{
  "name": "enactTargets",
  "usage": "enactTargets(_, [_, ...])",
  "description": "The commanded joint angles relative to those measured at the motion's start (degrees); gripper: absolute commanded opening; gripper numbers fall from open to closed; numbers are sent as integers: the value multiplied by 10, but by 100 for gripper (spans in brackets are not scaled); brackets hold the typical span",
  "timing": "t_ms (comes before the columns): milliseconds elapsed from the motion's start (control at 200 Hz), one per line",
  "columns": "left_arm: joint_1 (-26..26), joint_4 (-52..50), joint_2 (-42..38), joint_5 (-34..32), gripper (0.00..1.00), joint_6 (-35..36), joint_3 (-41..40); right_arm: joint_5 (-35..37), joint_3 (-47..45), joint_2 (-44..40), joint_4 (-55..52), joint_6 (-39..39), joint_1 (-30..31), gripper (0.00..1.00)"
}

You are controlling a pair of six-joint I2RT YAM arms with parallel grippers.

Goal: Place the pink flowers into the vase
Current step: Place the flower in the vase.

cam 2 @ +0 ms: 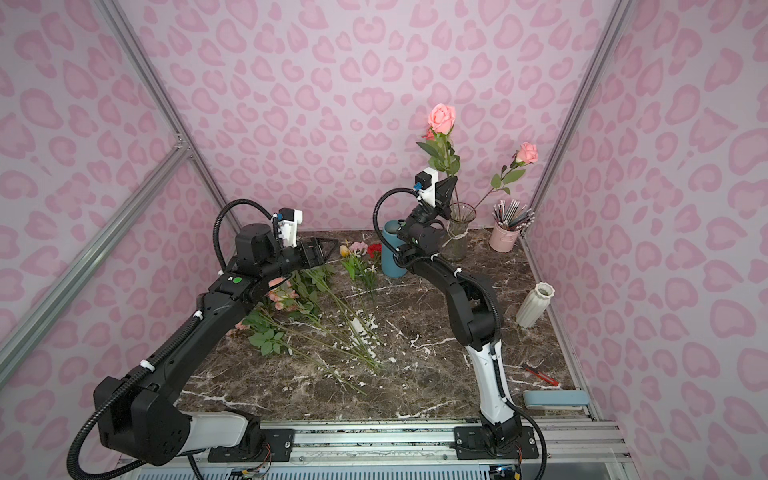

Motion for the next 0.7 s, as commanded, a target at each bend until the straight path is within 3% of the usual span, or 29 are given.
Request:
enactTargets(0, [1,28,-3,4,81,0,-2,29,11,10,29,28,-9,0])
enactTargets(295, [2,30,1,7,81,-1,-2,65,6,30,-64,135,-33,0])
enactTargets(695, [3,31,6,7,81,-1,-4,26,51,23,-481,468,-81,0])
